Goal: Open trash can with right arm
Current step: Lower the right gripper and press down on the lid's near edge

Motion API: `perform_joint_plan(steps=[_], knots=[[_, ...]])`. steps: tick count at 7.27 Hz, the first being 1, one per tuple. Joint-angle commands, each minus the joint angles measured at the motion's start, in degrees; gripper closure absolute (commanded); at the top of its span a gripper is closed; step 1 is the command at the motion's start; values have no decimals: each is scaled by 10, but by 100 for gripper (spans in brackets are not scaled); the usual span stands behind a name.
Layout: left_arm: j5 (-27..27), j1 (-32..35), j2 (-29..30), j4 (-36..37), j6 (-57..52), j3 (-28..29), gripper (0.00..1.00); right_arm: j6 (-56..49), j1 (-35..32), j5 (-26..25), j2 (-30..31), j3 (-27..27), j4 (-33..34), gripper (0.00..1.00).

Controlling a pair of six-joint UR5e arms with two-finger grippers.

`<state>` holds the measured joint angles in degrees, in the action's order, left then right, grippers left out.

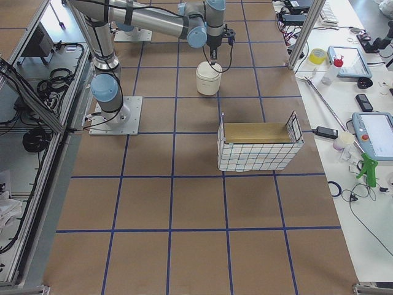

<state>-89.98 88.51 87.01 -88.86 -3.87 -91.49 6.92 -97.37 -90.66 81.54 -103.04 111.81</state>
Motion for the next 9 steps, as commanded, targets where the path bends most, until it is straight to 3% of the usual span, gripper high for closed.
perform_joint_plan(steps=[1, 9], knots=[[0, 0, 0, 0, 0, 0, 0, -2, 0, 0, -1, -7, -36, 100], [0, 0, 0, 0, 0, 0, 0, 6, 4, -5, -14, -10, -29, 100]])
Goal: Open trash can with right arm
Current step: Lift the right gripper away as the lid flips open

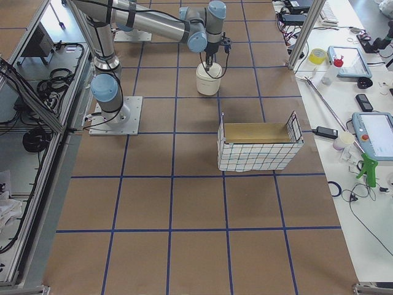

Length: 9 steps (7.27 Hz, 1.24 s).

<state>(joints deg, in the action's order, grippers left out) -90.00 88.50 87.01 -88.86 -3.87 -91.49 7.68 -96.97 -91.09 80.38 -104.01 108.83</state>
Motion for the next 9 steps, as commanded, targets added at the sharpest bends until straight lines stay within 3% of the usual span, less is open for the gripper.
perform_joint_plan(steps=[1, 6, 7, 9], knots=[[0, 0, 0, 0, 0, 0, 0, -2, 3, -1, -2, -1, 0, 100], [0, 0, 0, 0, 0, 0, 0, 10, 3, -4, -1, 5, -9, 100], [0, 0, 0, 0, 0, 0, 0, 16, 3, -4, 4, 22, -45, 100], [0, 0, 0, 0, 0, 0, 0, 34, 0, 3, 8, 114, -173, 100]])
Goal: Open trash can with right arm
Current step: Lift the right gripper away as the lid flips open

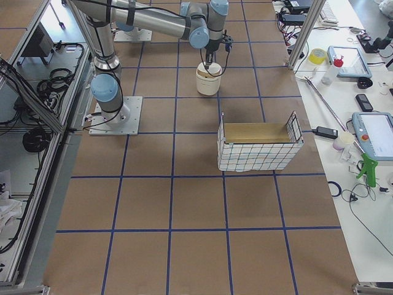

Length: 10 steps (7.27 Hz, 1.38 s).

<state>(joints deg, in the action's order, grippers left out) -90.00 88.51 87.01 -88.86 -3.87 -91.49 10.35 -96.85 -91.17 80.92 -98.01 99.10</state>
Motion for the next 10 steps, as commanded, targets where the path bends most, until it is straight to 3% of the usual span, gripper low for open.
perform_joint_plan(steps=[1, 3, 4, 5, 7, 10], knots=[[0, 0, 0, 0, 0, 0, 0, 7, -3, 5, 6, 90, -120, 100], [0, 0, 0, 0, 0, 0, 0, 6, -1, 7, 22, 130, -161, 100], [0, 0, 0, 0, 0, 0, 0, -2, 2, 7, 25, 142, -160, 78], [0, 0, 0, 0, 0, 0, 0, -28, 2, 6, 25, 147, -139, 2], [0, 0, 0, 0, 0, 0, 0, -85, 12, 6, 24, 146, -89, 0], [0, 0, 0, 0, 0, 0, 0, -108, 56, 36, 39, 142, -95, 0]])
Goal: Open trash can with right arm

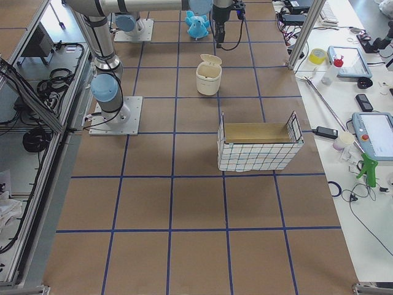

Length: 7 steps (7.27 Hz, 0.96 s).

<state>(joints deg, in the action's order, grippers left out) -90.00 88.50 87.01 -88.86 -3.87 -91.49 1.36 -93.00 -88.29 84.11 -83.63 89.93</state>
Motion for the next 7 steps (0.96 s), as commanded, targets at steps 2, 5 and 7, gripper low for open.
perform_joint_plan(steps=[2, 5, 7], knots=[[0, 0, 0, 0, 0, 0, 0, -42, 19, 0, 24, -10, 2, 0], [0, 0, 0, 0, 0, 0, 0, -31, 20, -3, 73, -84, 47, 0], [0, 0, 0, 0, 0, 0, 0, -64, 36, -15, 70, -84, 69, 0]])
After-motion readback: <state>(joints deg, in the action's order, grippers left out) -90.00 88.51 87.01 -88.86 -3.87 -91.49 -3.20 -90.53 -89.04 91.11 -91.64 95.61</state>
